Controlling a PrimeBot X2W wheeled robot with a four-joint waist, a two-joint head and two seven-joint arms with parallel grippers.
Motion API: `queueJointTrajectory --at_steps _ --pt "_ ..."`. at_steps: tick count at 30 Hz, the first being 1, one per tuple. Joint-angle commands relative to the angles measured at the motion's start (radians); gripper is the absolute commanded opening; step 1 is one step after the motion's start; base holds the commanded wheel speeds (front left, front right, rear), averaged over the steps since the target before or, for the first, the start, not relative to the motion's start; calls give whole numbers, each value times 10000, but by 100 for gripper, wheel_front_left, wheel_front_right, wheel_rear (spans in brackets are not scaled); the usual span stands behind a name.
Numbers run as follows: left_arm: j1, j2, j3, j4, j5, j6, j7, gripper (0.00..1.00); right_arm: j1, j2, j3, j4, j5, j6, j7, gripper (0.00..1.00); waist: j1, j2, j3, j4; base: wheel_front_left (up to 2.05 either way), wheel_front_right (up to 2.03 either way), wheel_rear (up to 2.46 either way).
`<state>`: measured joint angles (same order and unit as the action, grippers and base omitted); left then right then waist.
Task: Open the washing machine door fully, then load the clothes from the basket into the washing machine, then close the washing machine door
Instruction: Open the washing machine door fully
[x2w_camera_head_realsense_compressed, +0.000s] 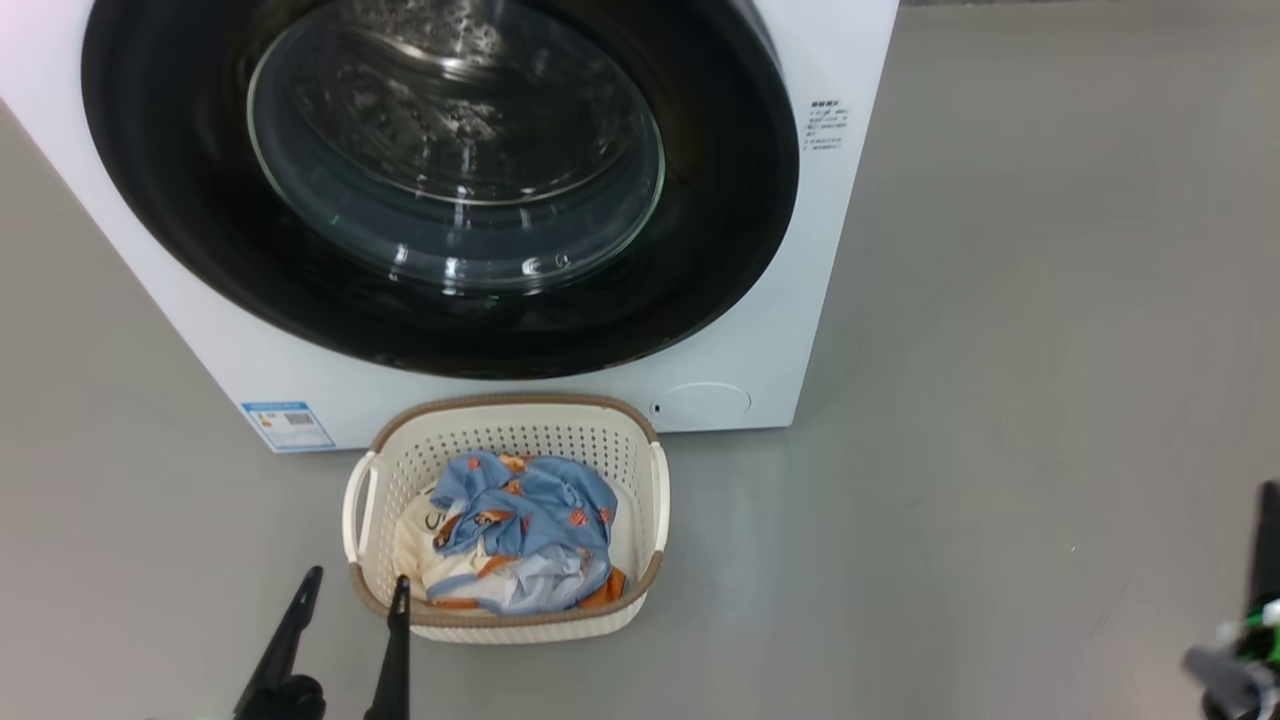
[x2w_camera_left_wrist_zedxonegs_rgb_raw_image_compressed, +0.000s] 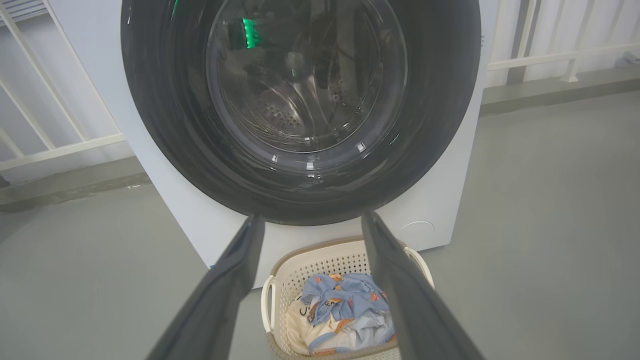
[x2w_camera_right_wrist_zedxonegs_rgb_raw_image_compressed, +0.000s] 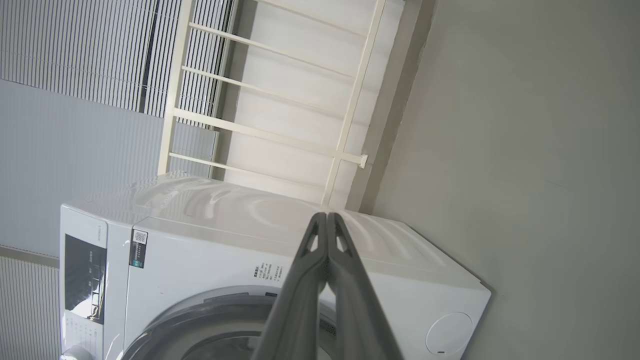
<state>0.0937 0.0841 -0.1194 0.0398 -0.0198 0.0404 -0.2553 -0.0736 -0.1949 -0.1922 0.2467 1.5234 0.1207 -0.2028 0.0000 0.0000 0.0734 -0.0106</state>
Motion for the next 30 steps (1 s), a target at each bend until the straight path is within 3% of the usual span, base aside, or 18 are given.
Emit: queueJointTrajectory --at_steps 1,6,15,22,30 --pt "-202 32 281 -325 45 -19 -65 100 -524 -386 -26 -136 410 100 209 0 0 0 140 67 0 0 0" --pt "-180 -8 154 -516 83 -84 -65 100 -1338 -863 -745 516 1349 100 1214 0 0 0 388 236 0 0 0" --pt "-397 73 -54 -854 228 -134 -65 100 -2790 -1344 -1450 1487 1787 100 3043 0 0 0 1271 690 0 0 0" --pt "-794 175 -161 -1138 275 -10 -65 100 -4157 -1666 -1854 1977 1557 100 3984 0 0 0 2293 1086 0 0 0" --pt "-1316 23 -538 -1424 306 293 -65 100 -6025 -1841 -1309 1651 932 100 4837 0 0 0 3437 1324 0 0 0"
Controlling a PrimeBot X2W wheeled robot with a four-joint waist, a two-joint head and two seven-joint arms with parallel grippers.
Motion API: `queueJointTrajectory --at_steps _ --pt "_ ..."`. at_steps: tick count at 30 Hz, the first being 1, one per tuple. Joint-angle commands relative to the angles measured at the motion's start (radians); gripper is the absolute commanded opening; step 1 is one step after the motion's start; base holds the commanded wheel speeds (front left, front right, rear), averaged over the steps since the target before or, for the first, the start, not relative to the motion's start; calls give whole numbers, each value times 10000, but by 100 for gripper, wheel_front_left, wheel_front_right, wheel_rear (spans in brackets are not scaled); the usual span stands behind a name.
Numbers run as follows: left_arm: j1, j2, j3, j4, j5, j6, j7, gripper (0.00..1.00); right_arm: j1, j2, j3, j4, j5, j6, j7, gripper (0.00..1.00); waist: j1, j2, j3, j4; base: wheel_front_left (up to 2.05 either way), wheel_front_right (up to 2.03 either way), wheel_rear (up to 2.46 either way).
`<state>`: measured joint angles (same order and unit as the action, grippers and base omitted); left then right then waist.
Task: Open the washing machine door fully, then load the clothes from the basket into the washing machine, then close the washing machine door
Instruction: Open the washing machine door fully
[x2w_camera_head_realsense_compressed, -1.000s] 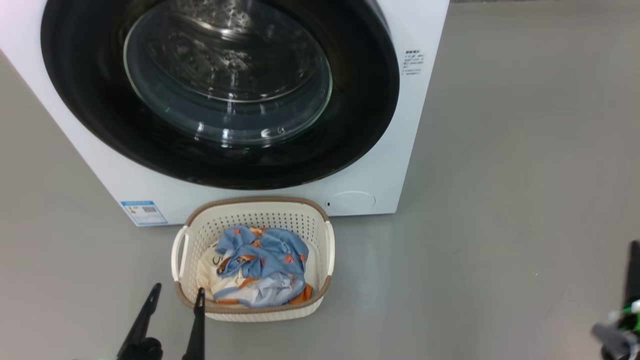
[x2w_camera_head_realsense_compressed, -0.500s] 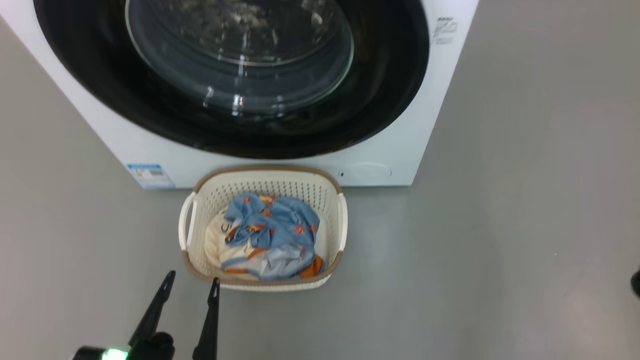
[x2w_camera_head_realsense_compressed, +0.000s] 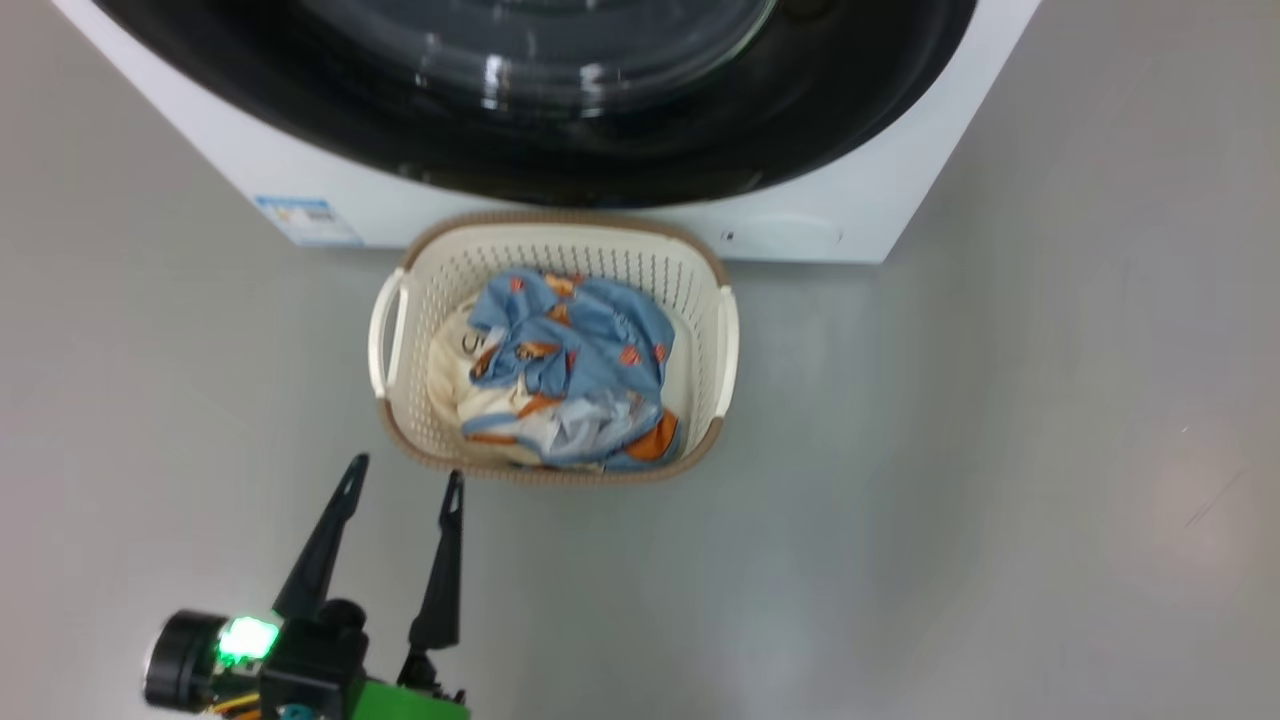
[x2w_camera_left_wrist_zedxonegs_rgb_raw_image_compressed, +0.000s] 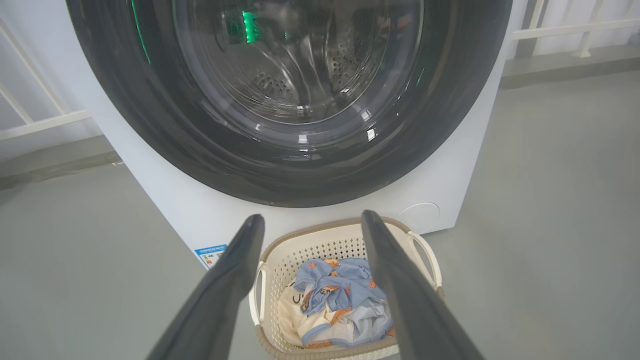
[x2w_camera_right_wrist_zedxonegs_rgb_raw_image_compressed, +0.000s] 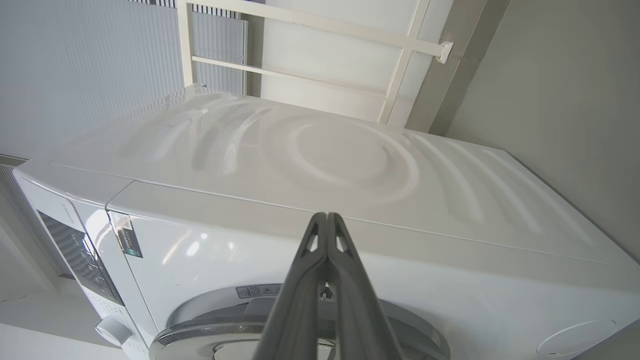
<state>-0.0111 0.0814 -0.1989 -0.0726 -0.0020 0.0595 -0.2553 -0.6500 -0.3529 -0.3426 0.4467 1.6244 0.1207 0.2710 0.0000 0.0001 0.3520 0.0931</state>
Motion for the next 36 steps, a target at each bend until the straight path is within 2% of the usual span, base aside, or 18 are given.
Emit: queueJointTrajectory --at_steps 1,12,20,36 --pt "-338 26 192 -312 125 147 -65 100 -476 -258 271 -413 -112 100 200 0 0 -1 755 333 0 0 0" --pt "-785 -131 -155 -303 6 609 -65 100 -1928 -387 944 -921 -510 100 926 0 0 -1 1485 1048 0 0 0" --pt "-754 -137 -277 -287 0 718 -65 100 -2313 -382 1415 -1115 -649 100 1257 0 0 -1 1534 1416 0 0 0" --pt "-226 -145 -428 -362 -52 857 -65 100 -3004 -380 1709 -1300 -280 100 2269 0 0 -1 1939 1691 0 0 0"
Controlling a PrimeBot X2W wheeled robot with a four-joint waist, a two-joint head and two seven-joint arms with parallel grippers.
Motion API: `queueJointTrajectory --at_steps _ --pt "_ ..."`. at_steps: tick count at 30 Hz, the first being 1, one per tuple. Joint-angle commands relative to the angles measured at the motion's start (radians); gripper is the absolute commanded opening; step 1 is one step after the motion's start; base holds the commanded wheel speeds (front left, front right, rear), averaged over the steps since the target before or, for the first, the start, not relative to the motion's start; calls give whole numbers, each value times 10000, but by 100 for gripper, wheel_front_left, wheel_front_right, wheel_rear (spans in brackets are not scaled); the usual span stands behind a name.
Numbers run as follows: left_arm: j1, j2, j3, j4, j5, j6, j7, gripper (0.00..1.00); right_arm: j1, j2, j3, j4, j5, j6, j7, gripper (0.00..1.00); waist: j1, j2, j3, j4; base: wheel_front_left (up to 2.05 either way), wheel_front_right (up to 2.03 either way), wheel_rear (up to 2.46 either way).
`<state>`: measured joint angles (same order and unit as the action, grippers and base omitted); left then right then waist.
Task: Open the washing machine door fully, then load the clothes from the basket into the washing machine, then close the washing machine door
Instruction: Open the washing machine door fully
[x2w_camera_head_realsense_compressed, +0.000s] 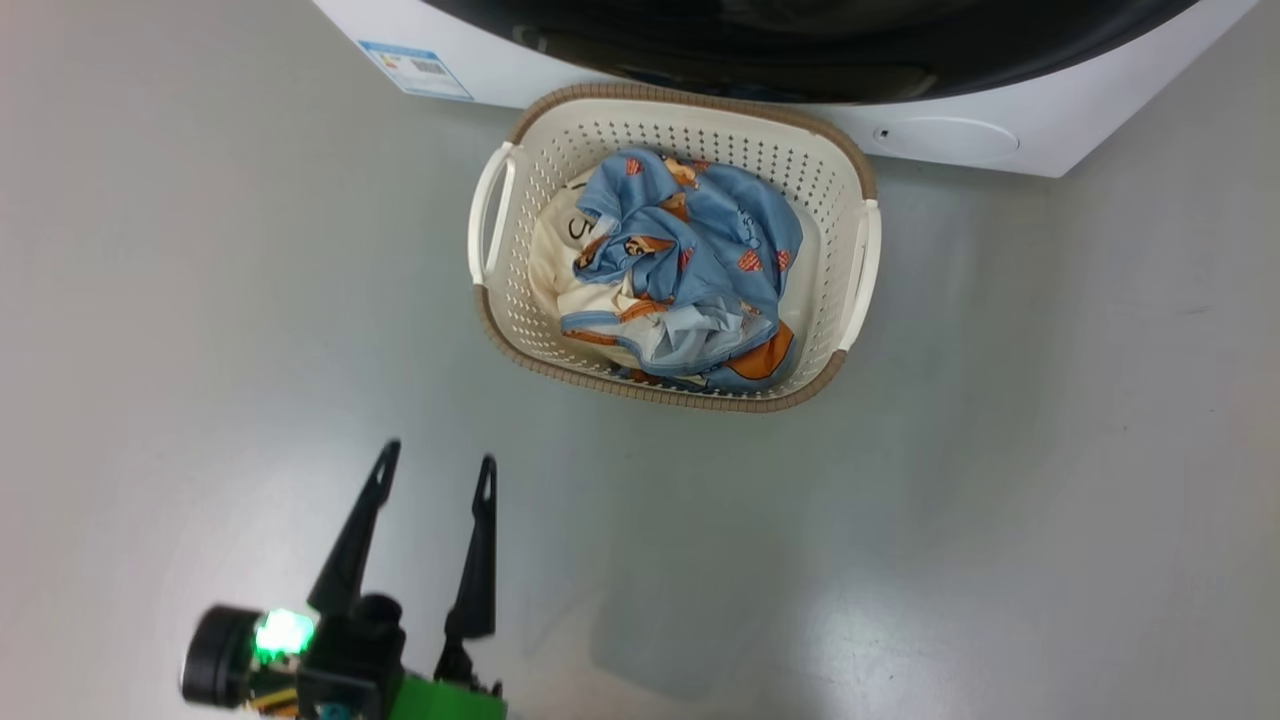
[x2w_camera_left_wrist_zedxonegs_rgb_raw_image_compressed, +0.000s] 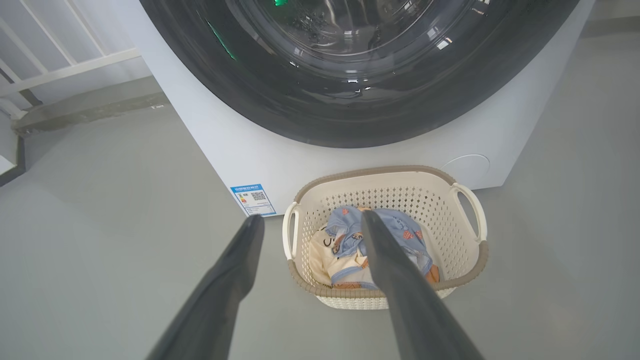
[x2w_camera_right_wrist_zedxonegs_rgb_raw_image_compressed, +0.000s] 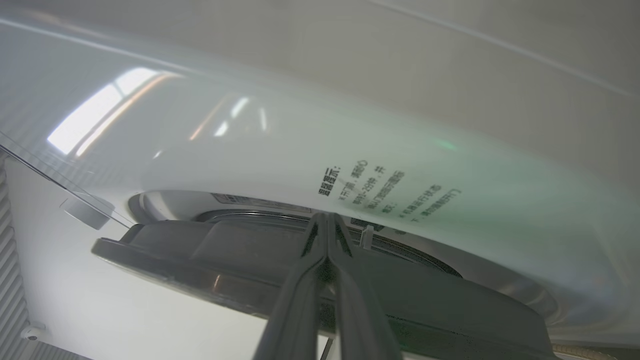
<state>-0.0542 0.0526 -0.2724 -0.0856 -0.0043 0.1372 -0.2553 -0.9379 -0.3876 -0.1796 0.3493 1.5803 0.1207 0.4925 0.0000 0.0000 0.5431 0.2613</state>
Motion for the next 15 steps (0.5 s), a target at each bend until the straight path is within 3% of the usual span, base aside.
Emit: queueJointTrajectory --at_steps 1,15 --pt "313 153 317 -214 -40 89 -65 100 -161 -28 82 -346 177 100 121 0 0 0 63 10 0 0 0" --pt "806 107 218 -298 -19 180 -65 100 -765 162 64 -333 192 100 780 0 0 0 617 37 0 0 0"
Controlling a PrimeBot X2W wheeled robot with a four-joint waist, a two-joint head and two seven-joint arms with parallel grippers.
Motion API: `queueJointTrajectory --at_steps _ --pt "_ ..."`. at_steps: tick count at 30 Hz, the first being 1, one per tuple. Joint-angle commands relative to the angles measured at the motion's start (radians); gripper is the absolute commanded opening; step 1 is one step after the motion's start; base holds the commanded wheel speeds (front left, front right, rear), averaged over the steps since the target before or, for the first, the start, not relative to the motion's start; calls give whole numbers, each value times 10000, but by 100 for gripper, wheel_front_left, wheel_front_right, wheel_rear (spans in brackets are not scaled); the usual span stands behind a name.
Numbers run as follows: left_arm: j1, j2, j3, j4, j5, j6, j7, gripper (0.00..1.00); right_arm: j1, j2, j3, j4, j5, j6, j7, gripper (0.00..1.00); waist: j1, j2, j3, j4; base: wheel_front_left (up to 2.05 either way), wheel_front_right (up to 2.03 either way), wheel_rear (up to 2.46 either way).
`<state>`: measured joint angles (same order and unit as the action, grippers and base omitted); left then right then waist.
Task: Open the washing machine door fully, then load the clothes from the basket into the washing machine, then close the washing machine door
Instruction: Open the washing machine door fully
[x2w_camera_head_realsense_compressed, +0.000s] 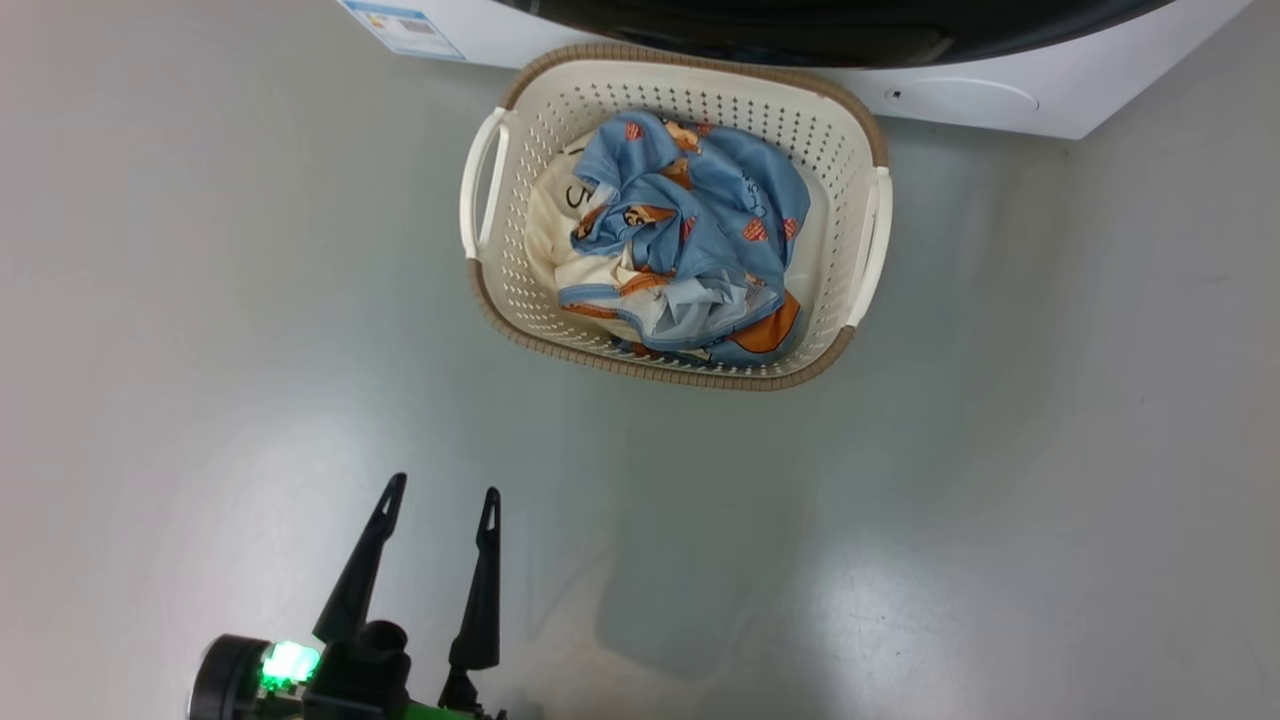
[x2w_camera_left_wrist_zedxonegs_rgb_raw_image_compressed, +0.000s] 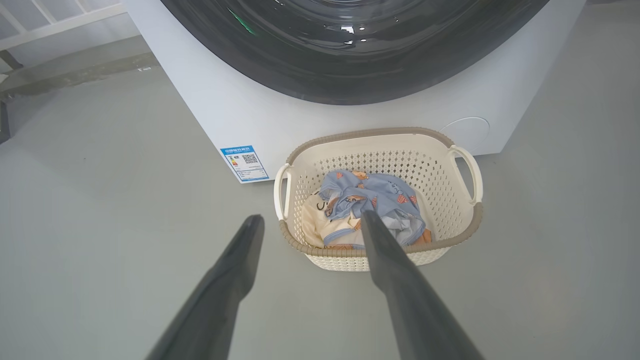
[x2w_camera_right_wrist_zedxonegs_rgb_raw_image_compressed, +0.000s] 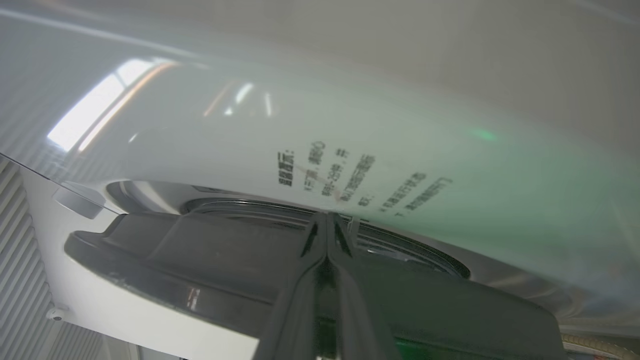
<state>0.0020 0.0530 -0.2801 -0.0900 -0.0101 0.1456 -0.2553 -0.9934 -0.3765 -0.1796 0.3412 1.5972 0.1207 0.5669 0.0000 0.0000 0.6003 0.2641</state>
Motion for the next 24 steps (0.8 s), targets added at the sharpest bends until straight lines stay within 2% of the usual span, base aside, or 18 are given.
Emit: queueJointTrajectory --at_steps 1,24 --pt "236 103 290 -267 51 103 -65 100 -251 72 76 -244 9 100 70 0 0 0 73 15 0 0 0" --pt "-170 134 527 -134 4 210 -65 100 -386 424 748 -190 -190 100 1092 0 0 0 -232 -195 0 0 0"
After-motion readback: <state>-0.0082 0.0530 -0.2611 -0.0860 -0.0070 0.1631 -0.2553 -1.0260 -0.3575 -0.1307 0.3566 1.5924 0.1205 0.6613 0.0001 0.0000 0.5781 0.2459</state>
